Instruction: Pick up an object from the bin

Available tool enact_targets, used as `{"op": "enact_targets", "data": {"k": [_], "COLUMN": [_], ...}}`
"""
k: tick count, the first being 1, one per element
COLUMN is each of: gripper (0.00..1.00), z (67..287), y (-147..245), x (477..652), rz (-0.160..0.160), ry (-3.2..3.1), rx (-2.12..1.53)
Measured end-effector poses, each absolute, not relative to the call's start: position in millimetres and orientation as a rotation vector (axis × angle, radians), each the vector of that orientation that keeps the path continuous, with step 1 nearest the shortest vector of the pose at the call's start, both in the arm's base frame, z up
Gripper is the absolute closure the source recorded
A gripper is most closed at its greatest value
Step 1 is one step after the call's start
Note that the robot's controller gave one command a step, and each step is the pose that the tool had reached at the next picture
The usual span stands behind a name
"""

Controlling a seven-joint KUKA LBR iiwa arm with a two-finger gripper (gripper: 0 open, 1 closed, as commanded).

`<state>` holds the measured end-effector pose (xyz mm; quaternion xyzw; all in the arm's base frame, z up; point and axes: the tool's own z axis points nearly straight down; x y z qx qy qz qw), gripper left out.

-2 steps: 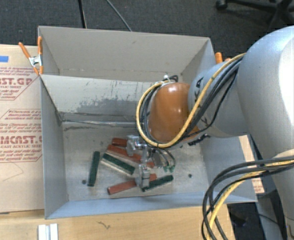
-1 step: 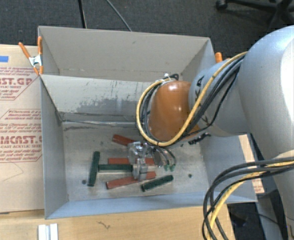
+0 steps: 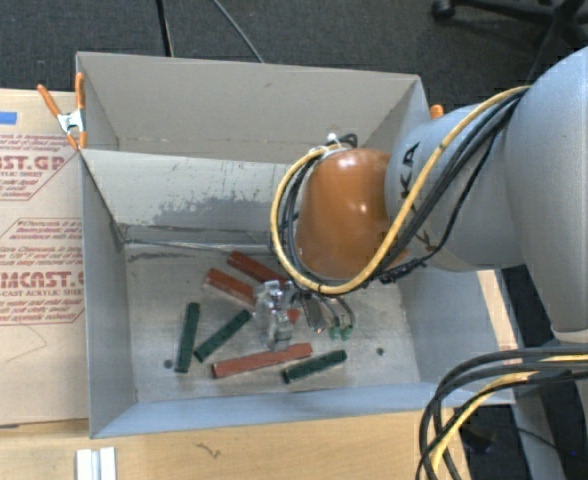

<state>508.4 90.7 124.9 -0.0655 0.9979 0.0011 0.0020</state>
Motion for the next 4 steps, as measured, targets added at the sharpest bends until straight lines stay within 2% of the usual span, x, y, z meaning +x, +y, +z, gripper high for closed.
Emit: {"op": "enact_targets", "data": {"k": [1, 2, 3, 4], "gripper": [0.0, 0.0, 1.0, 1.0], "z": [122, 69, 73, 132], "y": [90, 47, 48, 94], "x": [508.2, 496.1, 498.1, 517.2], "rz": [0.002, 0.0, 0.0, 0.003], "ry": [3.134, 3.087, 3.084, 3.074], "rx": [-0.203, -0.601, -0.599, -0.607]}}
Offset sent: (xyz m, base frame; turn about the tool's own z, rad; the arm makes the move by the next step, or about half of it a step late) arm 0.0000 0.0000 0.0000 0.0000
